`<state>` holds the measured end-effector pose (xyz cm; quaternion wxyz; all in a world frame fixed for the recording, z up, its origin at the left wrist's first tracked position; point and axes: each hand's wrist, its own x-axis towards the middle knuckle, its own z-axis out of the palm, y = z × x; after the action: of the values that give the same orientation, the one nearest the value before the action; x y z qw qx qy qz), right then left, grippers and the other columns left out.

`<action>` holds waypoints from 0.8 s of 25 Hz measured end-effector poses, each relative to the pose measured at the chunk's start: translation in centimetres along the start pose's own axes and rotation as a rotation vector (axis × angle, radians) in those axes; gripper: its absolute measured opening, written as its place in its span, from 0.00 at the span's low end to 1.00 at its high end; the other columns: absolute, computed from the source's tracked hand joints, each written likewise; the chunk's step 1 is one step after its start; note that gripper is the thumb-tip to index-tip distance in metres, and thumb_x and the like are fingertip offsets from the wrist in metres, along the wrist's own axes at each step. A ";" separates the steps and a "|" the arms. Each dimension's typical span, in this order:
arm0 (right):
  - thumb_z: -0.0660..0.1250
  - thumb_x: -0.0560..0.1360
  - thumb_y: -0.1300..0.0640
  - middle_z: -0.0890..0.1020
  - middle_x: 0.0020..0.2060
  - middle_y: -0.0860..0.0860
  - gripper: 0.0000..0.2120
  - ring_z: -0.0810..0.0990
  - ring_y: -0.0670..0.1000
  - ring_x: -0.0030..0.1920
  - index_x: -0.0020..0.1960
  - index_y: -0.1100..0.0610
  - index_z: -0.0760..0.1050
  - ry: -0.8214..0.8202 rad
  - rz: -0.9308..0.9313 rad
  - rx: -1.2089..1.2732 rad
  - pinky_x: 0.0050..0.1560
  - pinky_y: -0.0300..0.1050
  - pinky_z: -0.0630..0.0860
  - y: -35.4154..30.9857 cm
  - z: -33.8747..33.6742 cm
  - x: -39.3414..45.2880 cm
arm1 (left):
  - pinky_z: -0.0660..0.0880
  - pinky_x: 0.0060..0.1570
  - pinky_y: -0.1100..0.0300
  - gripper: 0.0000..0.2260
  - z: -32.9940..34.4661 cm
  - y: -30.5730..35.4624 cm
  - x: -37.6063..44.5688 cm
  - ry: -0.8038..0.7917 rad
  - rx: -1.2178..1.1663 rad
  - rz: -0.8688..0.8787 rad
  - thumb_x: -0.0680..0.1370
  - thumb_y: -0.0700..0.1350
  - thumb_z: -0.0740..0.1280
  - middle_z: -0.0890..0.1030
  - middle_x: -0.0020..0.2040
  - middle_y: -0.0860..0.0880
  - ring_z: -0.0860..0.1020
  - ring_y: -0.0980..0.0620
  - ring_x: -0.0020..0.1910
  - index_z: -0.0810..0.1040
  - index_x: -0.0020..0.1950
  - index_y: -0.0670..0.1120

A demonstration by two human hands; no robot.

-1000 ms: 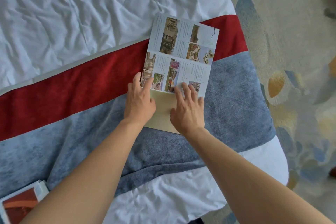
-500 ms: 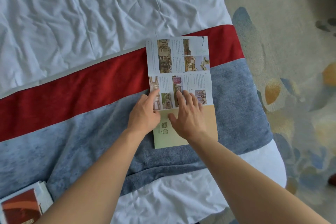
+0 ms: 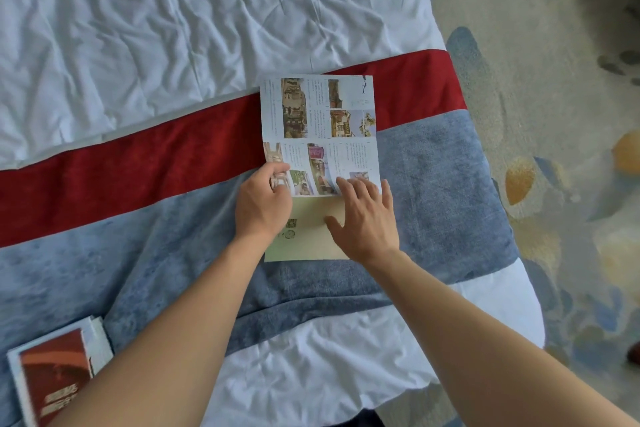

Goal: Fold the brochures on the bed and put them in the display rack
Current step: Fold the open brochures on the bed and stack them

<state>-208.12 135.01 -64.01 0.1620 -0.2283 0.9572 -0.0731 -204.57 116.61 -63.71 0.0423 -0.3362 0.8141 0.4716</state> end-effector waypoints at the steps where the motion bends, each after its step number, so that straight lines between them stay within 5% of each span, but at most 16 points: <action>1: 0.70 0.74 0.43 0.76 0.64 0.51 0.30 0.68 0.56 0.71 0.71 0.53 0.67 0.015 -0.008 -0.002 0.77 0.64 0.51 -0.4 0.0 -0.1 | 0.68 0.59 0.64 0.21 -0.4 -0.1 -0.3 -0.002 -0.017 -0.007 0.71 0.42 0.56 0.81 0.62 0.53 0.76 0.54 0.63 0.81 0.58 0.53; 5: 0.68 0.75 0.45 0.77 0.60 0.50 0.23 0.70 0.55 0.67 0.67 0.51 0.70 -0.025 -0.041 -0.013 0.77 0.61 0.51 -1.6 0.3 -0.9 | 0.67 0.45 0.73 0.13 -1.3 -1.5 -2.0 -0.063 -0.015 -0.017 0.71 0.48 0.62 0.78 0.58 0.58 0.75 0.60 0.54 0.78 0.54 0.57; 10: 0.69 0.74 0.44 0.73 0.63 0.50 0.25 0.69 0.55 0.66 0.67 0.50 0.67 -0.032 -0.052 -0.034 0.75 0.60 0.56 -2.2 1.0 -2.4 | 0.69 0.57 0.64 0.27 -0.9 -3.3 -4.1 -0.242 0.125 0.099 0.73 0.33 0.64 0.73 0.64 0.49 0.73 0.51 0.63 0.71 0.69 0.53; 15: 0.68 0.75 0.44 0.70 0.70 0.51 0.31 0.63 0.55 0.74 0.73 0.51 0.62 -0.090 -0.066 -0.026 0.76 0.62 0.53 -1.5 0.5 -2.3 | 0.73 0.60 0.53 0.25 -1.4 -3.9 -4.9 -0.268 0.343 0.232 0.78 0.36 0.60 0.70 0.71 0.46 0.73 0.45 0.66 0.69 0.74 0.50; 18: 0.67 0.75 0.44 0.73 0.68 0.50 0.31 0.64 0.55 0.73 0.74 0.51 0.62 -0.128 -0.090 -0.046 0.76 0.61 0.52 -1.6 0.3 -2.4 | 0.76 0.43 0.52 0.15 -1.8 -3.9 -5.4 -0.177 0.469 0.285 0.80 0.41 0.62 0.77 0.59 0.47 0.77 0.45 0.55 0.79 0.66 0.50; 20: 0.67 0.76 0.45 0.76 0.65 0.51 0.28 0.68 0.56 0.70 0.73 0.52 0.66 -0.118 -0.094 -0.046 0.76 0.61 0.53 -1.9 0.4 -2.6 | 0.67 0.33 0.58 0.09 -2.3 -3.8 -5.7 -0.058 0.474 0.306 0.79 0.44 0.66 0.75 0.45 0.49 0.75 0.47 0.44 0.84 0.55 0.48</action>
<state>-204.99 134.46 -63.27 0.2092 -0.2807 0.9356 -0.0453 -197.39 116.45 -63.01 0.0711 -0.1764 0.9415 0.2782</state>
